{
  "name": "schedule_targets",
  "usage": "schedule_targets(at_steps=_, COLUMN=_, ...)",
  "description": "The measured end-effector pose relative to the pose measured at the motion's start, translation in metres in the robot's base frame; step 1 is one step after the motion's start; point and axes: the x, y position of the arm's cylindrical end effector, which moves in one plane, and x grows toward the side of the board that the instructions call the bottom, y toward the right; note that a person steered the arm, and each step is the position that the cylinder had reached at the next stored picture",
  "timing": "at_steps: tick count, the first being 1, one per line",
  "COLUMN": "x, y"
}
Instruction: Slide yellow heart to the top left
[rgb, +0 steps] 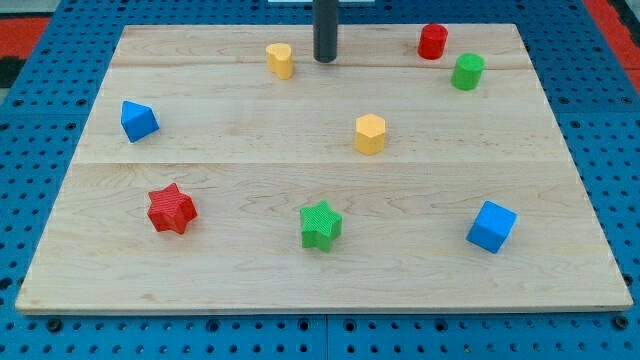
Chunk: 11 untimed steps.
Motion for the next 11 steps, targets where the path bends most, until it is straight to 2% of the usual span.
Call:
schedule_targets(at_steps=2, x=0.019, y=-0.040)
schedule_targets(at_steps=4, x=-0.002, y=-0.080)
schedule_targets(at_steps=9, x=-0.020, y=-0.177)
schedule_targets(at_steps=11, x=-0.021, y=-0.179)
